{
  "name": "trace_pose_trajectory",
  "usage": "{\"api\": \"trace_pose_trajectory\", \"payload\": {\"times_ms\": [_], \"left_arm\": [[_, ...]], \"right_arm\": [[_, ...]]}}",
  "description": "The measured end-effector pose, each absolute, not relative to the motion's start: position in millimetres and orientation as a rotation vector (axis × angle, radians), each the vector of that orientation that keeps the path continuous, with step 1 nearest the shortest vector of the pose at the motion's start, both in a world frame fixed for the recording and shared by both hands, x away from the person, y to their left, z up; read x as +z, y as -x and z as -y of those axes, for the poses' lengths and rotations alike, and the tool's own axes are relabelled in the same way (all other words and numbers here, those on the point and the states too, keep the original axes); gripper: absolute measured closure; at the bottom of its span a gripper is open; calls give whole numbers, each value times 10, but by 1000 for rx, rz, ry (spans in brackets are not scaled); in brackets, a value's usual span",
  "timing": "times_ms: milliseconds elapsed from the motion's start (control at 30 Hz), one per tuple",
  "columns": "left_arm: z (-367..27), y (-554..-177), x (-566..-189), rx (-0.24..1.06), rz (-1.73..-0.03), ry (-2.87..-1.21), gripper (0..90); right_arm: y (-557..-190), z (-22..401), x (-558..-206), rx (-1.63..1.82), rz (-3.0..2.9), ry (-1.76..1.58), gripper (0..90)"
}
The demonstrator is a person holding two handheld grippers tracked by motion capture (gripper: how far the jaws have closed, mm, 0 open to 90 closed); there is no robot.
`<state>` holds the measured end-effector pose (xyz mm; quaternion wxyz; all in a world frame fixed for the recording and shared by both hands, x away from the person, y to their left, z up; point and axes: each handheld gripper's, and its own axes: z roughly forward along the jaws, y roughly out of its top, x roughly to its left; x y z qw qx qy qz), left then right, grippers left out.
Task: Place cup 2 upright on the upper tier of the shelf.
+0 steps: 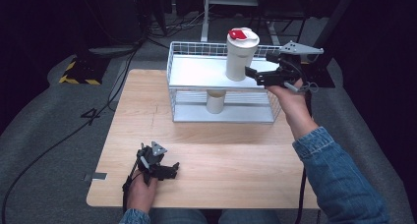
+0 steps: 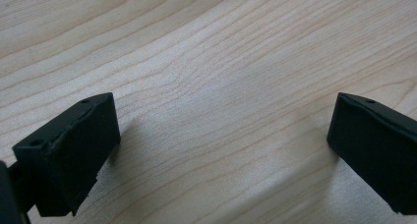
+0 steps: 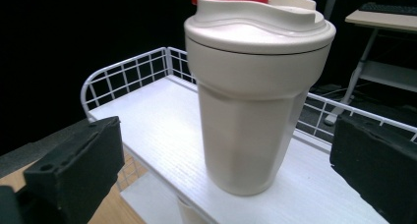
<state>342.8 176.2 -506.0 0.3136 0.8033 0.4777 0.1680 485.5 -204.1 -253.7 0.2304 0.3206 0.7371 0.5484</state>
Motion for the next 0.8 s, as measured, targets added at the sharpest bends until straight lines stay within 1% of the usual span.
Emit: {"api": "trace_pose_trajectory", "payload": {"times_ms": [267, 800], "left_arm": [[-1762, -3429, -5060, 443, -1259, -2118, 0], [-1739, -3440, -5058, 447, -1271, -2115, 0]], "right_arm": [[-4593, 2236, -2562, 1524, -2024, -844, 3], [-4194, 2605, -2838, 1392, -2147, -867, 25]]}}
